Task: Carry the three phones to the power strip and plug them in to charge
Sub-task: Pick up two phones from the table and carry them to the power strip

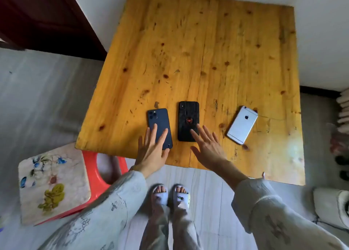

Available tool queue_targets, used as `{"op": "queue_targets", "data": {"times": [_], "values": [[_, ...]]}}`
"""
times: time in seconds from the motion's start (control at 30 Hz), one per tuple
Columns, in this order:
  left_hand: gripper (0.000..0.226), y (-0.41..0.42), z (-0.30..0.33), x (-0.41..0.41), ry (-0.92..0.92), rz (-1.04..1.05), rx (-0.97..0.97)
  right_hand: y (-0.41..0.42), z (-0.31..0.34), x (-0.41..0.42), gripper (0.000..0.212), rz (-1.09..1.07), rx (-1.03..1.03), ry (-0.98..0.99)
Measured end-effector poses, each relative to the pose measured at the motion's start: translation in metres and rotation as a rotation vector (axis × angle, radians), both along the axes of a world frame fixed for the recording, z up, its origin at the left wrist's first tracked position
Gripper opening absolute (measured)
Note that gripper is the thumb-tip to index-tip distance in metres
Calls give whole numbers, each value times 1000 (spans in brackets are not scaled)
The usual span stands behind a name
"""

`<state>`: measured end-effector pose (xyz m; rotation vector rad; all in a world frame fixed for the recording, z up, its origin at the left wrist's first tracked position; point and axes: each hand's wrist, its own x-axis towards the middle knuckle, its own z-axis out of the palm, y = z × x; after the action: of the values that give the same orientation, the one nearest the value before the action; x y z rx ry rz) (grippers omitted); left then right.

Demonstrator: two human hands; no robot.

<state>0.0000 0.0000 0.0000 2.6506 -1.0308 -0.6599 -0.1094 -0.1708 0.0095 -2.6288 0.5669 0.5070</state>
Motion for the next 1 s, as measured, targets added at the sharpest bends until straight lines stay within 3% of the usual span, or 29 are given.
{"op": "queue_targets", "data": {"times": [0.13, 0.27, 0.43, 0.5, 0.63, 0.83, 1.0], "values": [[73, -21, -24, 14, 72, 93, -115, -8, -18, 32, 59, 9, -58, -59], [82, -35, -38, 26, 13, 146, -63, -12, -30, 51, 58, -59, -20, -41], [71, -27, -29, 25, 95, 152, -162, 0, -35, 43, 63, -51, -44, -75], [71, -21, -23, 24, 88, 204, -119, 2, -32, 39, 61, -80, -9, -107], [90, -18, -13, 28, 47, 343, 1, 13, -23, 34, 58, -273, 42, -165], [115, -22, -8, 45, 155, 446, 66, 25, -15, 50, 84, -690, 101, -40], [82, -10, -16, 55, 319, 650, -108, 27, -12, 72, 96, -876, 123, 89]]}}
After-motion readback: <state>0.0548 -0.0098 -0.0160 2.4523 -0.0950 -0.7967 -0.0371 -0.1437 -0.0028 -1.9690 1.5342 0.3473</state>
